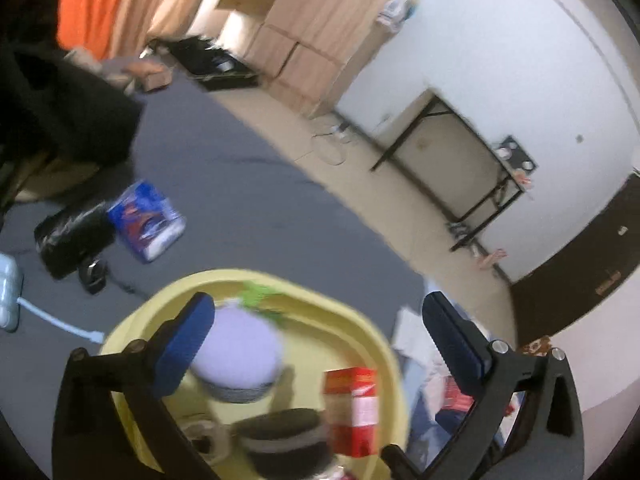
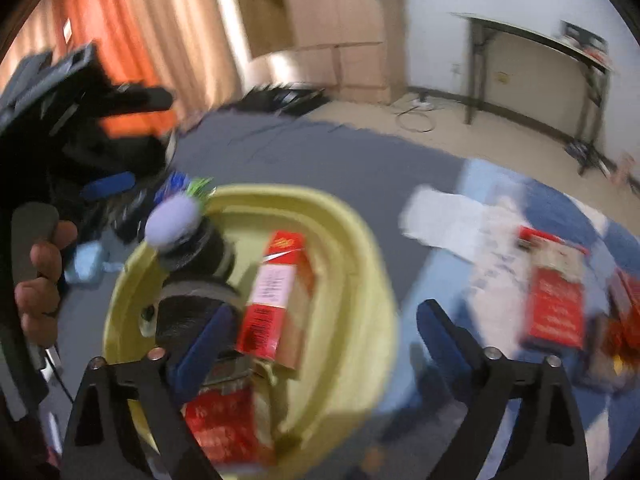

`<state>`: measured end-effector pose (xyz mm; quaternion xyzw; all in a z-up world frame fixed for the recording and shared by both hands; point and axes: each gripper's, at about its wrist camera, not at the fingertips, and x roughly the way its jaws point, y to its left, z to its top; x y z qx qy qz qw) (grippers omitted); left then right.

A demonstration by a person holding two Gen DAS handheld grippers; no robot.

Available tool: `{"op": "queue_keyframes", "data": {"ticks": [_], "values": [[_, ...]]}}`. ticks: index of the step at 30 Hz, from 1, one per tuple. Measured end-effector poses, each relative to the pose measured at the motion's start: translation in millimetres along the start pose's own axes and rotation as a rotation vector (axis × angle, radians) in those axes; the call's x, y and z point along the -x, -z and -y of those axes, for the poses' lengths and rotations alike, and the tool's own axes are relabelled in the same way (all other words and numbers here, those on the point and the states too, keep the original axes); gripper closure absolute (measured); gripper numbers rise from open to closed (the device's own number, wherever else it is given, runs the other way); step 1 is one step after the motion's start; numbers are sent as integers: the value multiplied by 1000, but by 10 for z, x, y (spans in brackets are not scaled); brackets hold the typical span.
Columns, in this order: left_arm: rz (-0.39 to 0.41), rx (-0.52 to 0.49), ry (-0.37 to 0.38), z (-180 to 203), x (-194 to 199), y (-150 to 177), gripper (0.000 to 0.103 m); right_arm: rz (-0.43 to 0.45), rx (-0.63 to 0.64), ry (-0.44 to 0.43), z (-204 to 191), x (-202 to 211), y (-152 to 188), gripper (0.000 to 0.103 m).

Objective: Organize rigid objects
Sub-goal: 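Place the red pack in the yellow tray with the right tool while the left tool places the plush ball, then grasp the red Diamond box with the right tool while the left tool grasps the silver-red pack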

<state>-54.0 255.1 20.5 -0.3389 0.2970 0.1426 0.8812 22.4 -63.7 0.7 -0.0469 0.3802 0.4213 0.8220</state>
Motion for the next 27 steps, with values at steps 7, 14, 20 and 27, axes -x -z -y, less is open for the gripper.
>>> {"op": "queue_keyframes", "data": {"ticks": [7,14,20,27], "values": [[-178,-211,25,771,-249,402,0,94,-223,231,1058,756,358,1],[-337,-403,79,1450,-578,1077,0,38,-416,279,1991,908,400,1],[-394,-551,49,1859,-937,1575,0,-89,-414,259,2342,566,-31,1],[-390,-502,60,2001,-1426,1485,2,-192,-442,215,2666,117,-259,4]]}}
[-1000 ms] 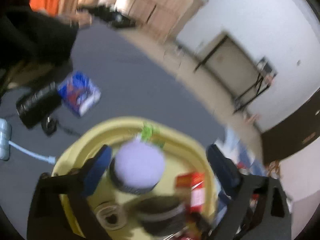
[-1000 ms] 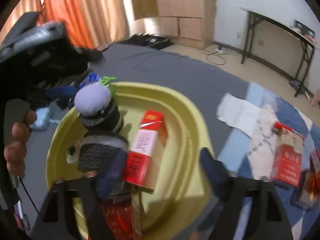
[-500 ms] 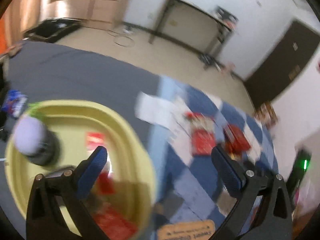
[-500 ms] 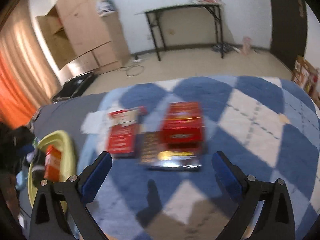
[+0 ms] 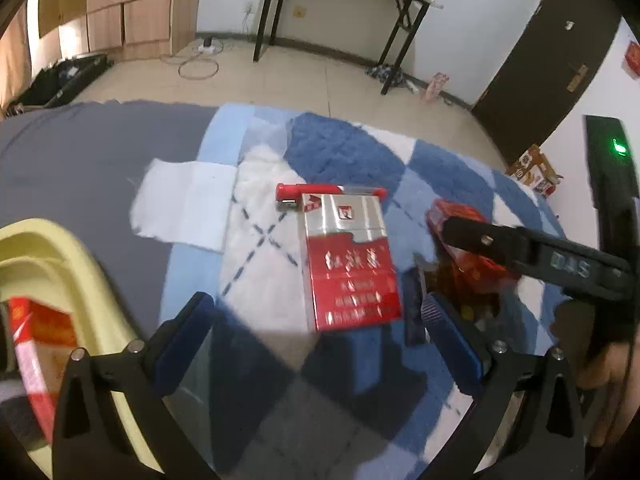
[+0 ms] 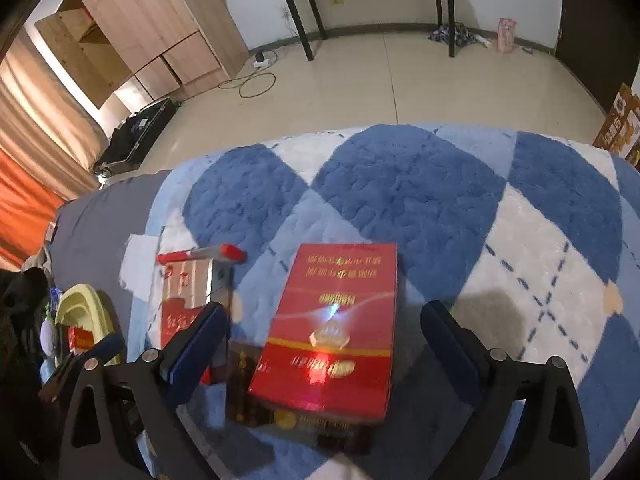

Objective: Organize rigid objects
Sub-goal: 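Grasp the red Diamond box with the right tool while the left tool grasps the silver-red pack, then place the Diamond box in the tray with the right tool while the left tool places its pack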

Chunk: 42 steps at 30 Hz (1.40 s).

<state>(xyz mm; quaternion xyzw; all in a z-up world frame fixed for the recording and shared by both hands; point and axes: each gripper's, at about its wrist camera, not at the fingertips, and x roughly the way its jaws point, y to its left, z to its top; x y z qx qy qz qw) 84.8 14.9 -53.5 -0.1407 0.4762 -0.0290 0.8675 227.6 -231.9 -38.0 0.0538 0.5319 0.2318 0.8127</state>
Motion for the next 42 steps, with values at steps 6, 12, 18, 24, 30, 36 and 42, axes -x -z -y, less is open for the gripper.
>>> {"op": "queue_keyframes", "data": {"ticks": [6,12,18,24,30,36,42], "values": [[-55,11,-24,96,-341,-205,11,-32,-5,2,118,-245,-28,13],[-39,-17,-84,243,-426,-178,35,8,23,-13,208,-239,-11,43],[-3,-38,-70,246,-198,-101,43,81,35,-43,279,53,206,46],[108,-1,-55,-138,901,0,43,165,141,-66,-95,604,390,46],[148,38,-203,-1060,1772,361,43,199,316,-206,-1204,986,658,46],[92,216,-250,-2045,1967,923,43,116,480,-264,-2335,756,1036,46],[31,240,-262,-2335,1750,1065,43,48,646,-190,-3014,273,1369,46]]}}
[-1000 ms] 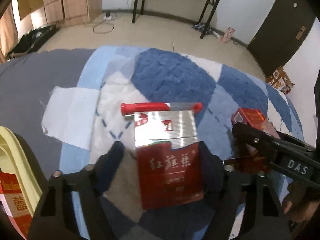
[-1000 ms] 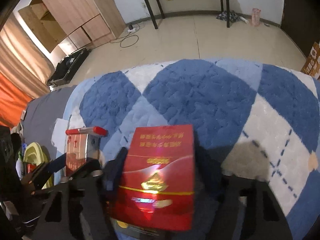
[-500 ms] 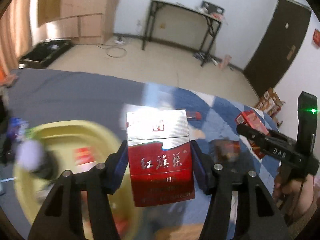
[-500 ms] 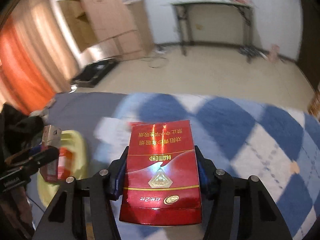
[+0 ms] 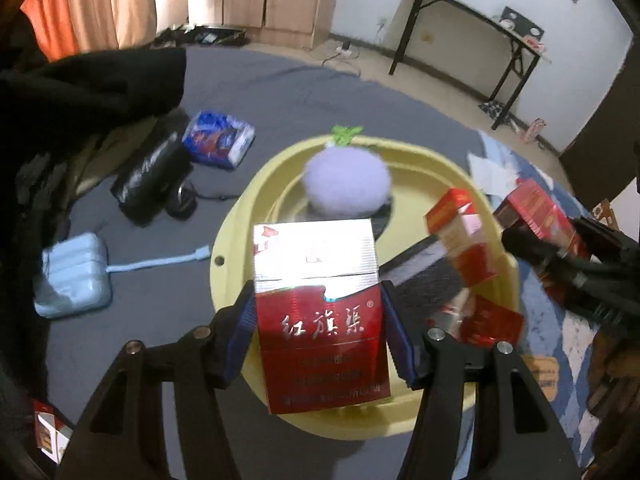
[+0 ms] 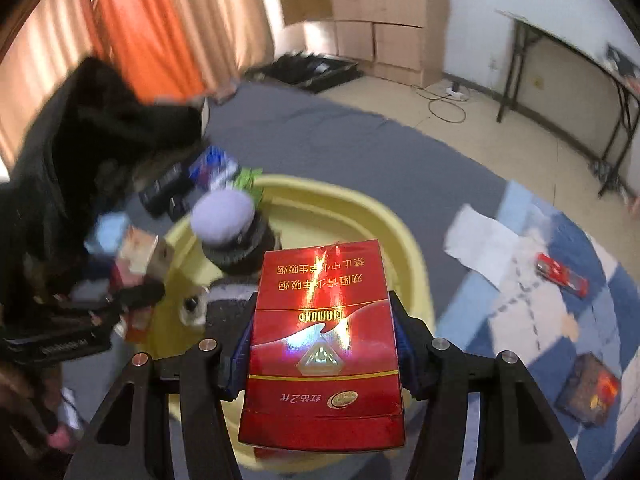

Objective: Organize rigid objects
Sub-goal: 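Place the Diamond box in the tray with the right tool while the left tool places its pack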

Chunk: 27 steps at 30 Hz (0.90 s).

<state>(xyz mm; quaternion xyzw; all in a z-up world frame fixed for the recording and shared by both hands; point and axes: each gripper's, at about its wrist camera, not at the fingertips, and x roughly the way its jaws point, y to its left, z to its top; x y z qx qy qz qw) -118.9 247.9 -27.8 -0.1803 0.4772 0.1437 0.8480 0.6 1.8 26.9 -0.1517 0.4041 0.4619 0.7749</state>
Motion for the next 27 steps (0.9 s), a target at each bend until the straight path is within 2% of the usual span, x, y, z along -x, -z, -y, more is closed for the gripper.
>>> {"op": "queue_keyframes", "data": {"ticks": [1,4,6,11,13,15,16,17,18,20,22,23,25,27], "values": [[-16,9,13,-24,-47,6,43,-9,3,-1,-39,-91,-11,46],[-66,12,-31,-78,-173,39,43,-17,47,-13,-172,-308,-100,46],[-97,21,-8,-104,-250,80,43,-28,93,16,-268,-493,-206,46],[-80,28,-18,-132,-343,78,41,-11,41,-12,-196,-664,-315,45],[-71,13,-39,-116,-371,84,28,-4,44,-3,-173,-709,-329,45],[-62,13,-16,-78,-342,100,17,1,35,16,-131,-663,-296,34],[-51,7,-15,-46,-325,81,10,6,18,18,-98,-637,-275,21],[-28,-2,-22,-16,-273,64,6,17,-3,7,-55,-573,-244,14],[-6,-4,-23,3,-222,53,1,36,-35,-9,-6,-514,-220,12],[59,25,-7,5,-60,18,0,76,-90,-29,88,-403,-183,8],[147,45,1,29,128,-33,0,137,-150,-5,233,-182,-89,5],[164,46,-2,66,186,-56,0,164,-177,14,310,-82,-31,1],[179,57,5,157,266,-150,0,214,-253,74,547,164,165,0],[157,71,56,333,294,-293,0,230,-342,168,852,406,446,0]]}}
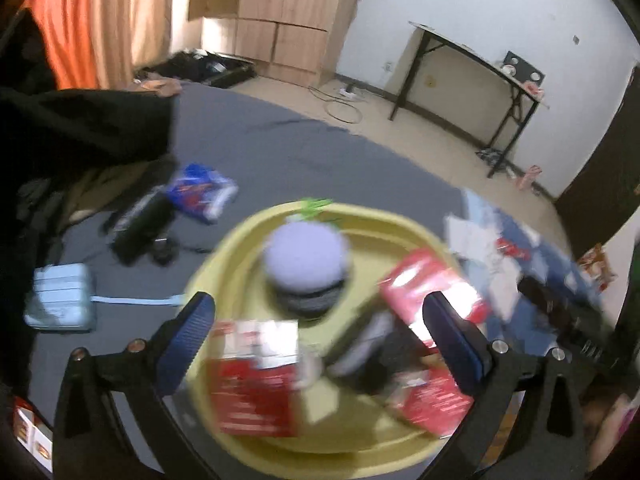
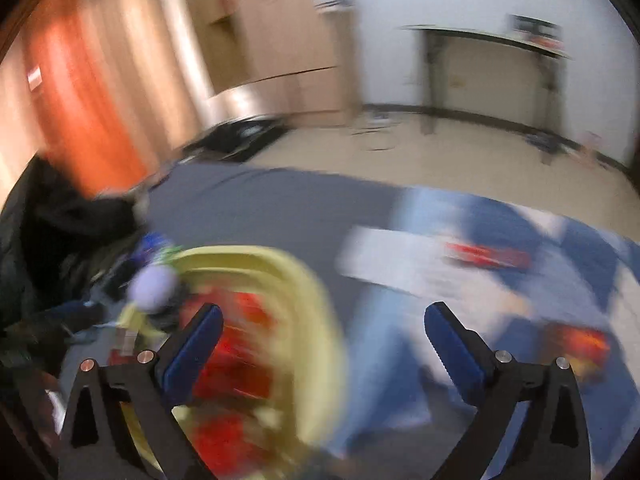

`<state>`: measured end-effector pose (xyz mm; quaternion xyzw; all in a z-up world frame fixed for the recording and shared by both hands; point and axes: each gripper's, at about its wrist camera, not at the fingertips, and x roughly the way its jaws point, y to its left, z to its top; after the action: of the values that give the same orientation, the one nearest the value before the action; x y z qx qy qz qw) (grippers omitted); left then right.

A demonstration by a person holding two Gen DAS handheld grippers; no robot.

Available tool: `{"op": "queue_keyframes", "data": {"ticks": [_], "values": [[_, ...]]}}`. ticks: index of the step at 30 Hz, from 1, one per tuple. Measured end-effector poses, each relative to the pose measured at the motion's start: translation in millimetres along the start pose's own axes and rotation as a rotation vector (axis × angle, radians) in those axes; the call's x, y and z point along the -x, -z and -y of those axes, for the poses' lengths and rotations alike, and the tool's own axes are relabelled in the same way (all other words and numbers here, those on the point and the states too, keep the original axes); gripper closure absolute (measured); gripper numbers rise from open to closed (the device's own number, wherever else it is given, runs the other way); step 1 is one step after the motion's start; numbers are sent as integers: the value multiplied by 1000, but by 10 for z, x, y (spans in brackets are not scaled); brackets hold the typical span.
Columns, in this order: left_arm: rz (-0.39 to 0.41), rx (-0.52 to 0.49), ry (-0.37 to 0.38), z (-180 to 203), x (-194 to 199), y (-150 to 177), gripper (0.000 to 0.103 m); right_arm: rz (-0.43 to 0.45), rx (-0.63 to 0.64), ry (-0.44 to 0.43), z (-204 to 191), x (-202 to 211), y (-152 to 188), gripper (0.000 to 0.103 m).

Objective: Organize rigid objects
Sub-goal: 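Place the Diamond box in the tray with the right tool while the left tool places its pack, then grasp the brown Huangshan box with the right tool while the left tool grasps the red lighter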

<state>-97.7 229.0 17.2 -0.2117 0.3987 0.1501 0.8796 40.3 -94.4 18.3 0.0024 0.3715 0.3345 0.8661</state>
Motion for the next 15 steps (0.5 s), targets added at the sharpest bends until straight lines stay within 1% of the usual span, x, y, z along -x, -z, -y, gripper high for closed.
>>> {"op": "queue_keyframes", "data": {"ticks": [1,2,3,4,6,7,9,10,11,13,15], "values": [[-7,8,29,110,-26,-68,0,5,-29,56,189,91,60,0],[-14,13,73,274,-53,-132,0,4,-57,121,391,178,132,0],[-30,-1,108,473,-90,-193,0,-3,-94,196,639,261,230,0],[-53,-30,133,694,-149,-246,0,-7,-135,231,843,319,316,0],[-87,-79,183,1117,-305,-319,0,-20,-232,243,1195,375,467,0],[-116,-110,201,1399,-455,-358,0,-26,-267,241,1307,381,537,0],[-171,-147,211,1774,-702,-423,0,-16,-310,248,1457,412,617,0],[-196,-181,222,2029,-882,-440,0,-2,-311,239,1488,416,637,0],[-203,-201,212,2170,-1011,-468,0,4,-303,233,1515,411,629,0],[-213,-251,154,2483,-1343,-471,0,6,-268,227,1477,319,638,0],[-225,-299,106,2667,-1603,-412,0,-24,-247,214,1491,168,650,0]]}}
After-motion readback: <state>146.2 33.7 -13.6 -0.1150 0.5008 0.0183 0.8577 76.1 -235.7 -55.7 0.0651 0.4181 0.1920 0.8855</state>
